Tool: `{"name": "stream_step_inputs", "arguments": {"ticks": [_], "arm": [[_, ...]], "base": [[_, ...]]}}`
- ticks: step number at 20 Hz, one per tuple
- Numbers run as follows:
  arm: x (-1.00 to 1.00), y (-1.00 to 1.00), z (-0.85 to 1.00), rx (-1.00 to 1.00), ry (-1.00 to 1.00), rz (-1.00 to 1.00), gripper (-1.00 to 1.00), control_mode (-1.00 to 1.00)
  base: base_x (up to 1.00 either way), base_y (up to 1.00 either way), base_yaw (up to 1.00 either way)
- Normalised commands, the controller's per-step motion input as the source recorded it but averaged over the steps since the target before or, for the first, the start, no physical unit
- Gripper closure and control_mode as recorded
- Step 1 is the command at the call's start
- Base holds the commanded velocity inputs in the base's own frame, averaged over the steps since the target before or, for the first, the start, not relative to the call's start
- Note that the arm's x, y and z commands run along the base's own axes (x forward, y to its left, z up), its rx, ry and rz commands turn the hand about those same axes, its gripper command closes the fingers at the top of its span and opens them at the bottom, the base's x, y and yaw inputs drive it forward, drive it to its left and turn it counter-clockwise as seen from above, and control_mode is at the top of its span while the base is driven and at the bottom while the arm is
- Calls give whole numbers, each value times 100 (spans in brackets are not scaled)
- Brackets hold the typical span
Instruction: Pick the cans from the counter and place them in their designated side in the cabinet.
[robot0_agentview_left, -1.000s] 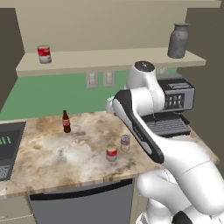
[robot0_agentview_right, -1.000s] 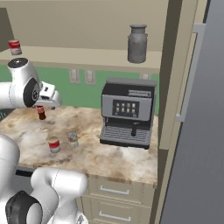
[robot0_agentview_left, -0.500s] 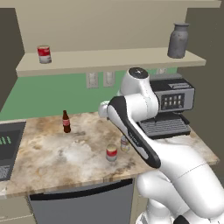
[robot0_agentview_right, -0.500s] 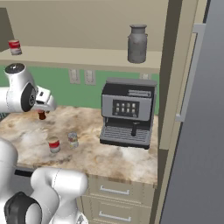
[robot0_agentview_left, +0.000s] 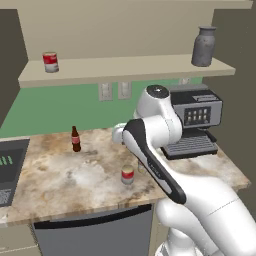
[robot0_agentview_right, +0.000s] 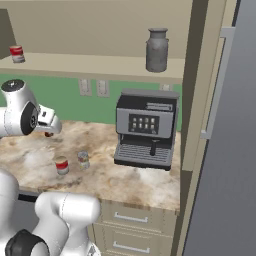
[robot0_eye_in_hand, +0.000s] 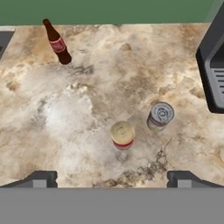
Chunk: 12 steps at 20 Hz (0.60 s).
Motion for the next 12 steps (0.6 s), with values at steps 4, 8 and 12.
{"name": "stream_step_inputs", "arguments": {"ticks": [4, 8, 12], "arm": [[-24, 0, -8, 3, -3, 3, -100, -100], [-19, -1, -5, 2, -1, 2, -100, -100], [-13, -9, -14, 0, 0, 5, -100, -100]], "base": [[0, 0, 0], [0, 0, 0], [0, 0, 0]]}}
